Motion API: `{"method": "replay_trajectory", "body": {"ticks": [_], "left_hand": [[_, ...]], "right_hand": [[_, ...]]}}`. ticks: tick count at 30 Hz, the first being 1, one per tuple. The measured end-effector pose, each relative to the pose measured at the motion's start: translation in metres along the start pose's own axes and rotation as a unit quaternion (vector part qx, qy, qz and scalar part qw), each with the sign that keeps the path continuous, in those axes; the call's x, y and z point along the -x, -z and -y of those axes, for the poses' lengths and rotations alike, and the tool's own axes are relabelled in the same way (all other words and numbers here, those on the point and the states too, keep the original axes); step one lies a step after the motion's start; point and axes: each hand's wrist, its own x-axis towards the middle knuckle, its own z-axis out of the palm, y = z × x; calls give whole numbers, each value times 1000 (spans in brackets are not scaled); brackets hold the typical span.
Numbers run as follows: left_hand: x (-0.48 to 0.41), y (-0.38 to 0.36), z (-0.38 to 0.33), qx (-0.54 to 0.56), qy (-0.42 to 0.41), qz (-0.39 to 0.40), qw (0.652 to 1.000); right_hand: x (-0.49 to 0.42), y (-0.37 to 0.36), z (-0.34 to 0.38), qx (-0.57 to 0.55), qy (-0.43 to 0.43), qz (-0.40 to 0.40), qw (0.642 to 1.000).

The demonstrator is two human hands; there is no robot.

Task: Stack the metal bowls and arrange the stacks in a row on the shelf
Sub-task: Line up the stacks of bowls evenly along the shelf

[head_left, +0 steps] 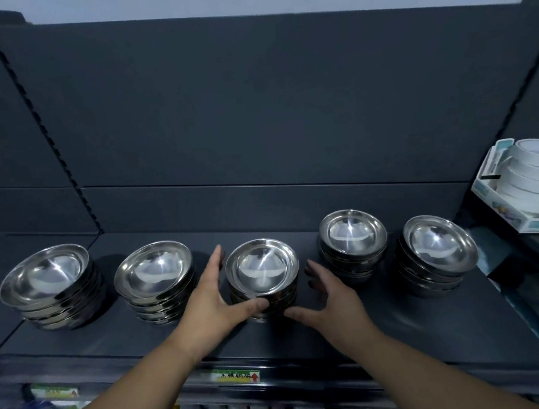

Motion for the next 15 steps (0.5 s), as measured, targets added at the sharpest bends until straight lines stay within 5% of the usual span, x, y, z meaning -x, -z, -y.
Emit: {"method": "replay_trajectory", "body": {"ticks": [9,12,15], "left_hand": [[5,-50,-69,-121,-257,-50,957],[7,-98,-75,-144,-220,-3,965],[8,-144,-59,-149,-87,18,985]], "right_hand": [[14,69,-42,162,-57,14,985],[18,100,-62,165,-62,10,984],[21,127,-78,132,-57,31,989]]}}
